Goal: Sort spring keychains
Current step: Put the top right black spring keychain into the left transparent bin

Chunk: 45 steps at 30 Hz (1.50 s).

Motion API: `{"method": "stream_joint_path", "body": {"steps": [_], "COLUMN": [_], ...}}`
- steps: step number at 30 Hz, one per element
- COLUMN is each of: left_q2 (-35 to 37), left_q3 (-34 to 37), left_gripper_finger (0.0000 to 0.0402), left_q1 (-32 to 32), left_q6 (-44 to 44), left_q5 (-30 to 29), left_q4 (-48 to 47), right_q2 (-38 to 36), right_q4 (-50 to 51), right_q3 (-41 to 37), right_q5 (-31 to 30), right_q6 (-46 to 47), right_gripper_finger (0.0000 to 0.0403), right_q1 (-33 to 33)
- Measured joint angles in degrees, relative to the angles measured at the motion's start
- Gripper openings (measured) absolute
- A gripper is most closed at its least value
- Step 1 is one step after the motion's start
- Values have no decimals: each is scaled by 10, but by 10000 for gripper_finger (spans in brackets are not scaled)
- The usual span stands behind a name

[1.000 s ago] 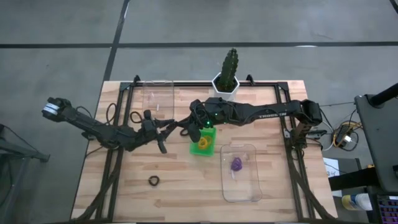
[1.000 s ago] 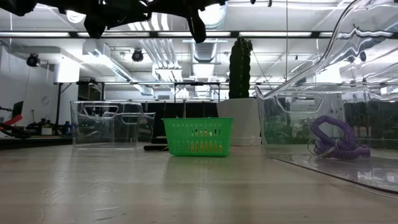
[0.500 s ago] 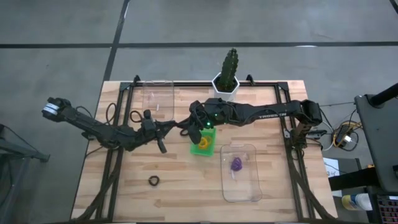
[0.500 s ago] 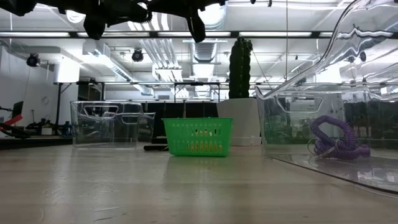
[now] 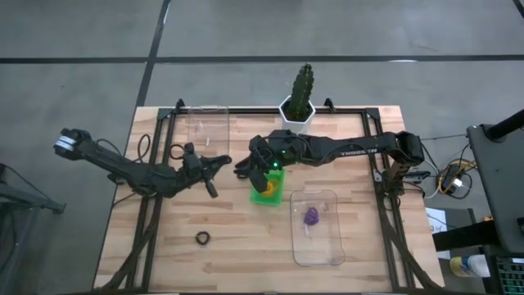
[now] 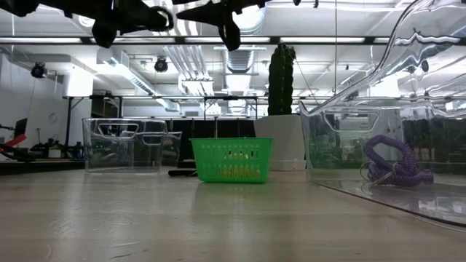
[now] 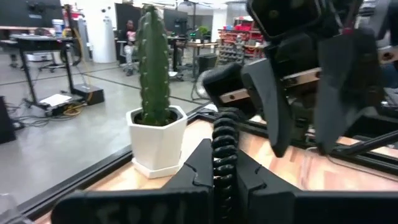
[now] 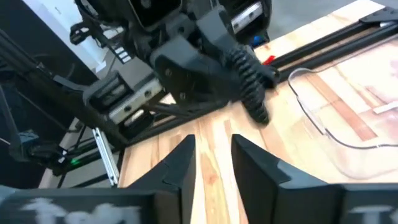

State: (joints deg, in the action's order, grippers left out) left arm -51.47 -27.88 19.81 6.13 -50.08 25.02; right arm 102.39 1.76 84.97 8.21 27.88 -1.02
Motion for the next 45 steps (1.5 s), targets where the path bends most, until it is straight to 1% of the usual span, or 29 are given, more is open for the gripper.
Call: {"method": "stream_joint_path", "body": {"steps": [3, 8, 11, 15, 18, 23, 28, 31, 34, 39, 41, 45], "left_q2": [15, 42, 53, 57, 56, 55, 43, 26, 4, -38, -61, -122], "left_q3": [0, 0, 0, 0, 0, 0, 0, 0, 0, -5, -17, -63], "left_gripper_finger": [12, 12, 12, 12, 12, 12, 12, 12, 12, 12, 12, 12], "left_q1": [0, -10, -35, -90, -149, -272, -395, -450, -478, -485, -486, -486], "left_q6": [1, 1, 2, 4, 10, 26, 47, 51, 51, 46, 45, 31], "left_q5": [-18, -78, -95, -86, -37, 101, 221, 288, 322, 345, 355, 357], "left_q4": [-31, -116, -176, -226, -242, -283, -350, -385, -399, -403, -409, -445], "right_q2": [0, -3, -8, -16, -24, -34, -45, -56, -71, -97, -106, -117], "right_q4": [13, 13, 14, 16, 23, 43, 77, 84, 84, 84, 86, 86], "right_q3": [0, 0, 0, 0, 0, 0, -1, -4, -9, -18, -20, -22], "right_q5": [0, 3, 8, 9, 8, 9, 8, 8, 8, 8, 8, 8], "right_q6": [-5, -28, -30, -37, -54, -73, -124, -171, -220, -253, -255, -253], "right_gripper_finger": [120, 139, 141, 133, 126, 115, 105, 99, 93, 84, 81, 76], "right_q1": [0, 3, 4, 5, 8, 11, 10, 10, 10, 10, 10, 10]}}
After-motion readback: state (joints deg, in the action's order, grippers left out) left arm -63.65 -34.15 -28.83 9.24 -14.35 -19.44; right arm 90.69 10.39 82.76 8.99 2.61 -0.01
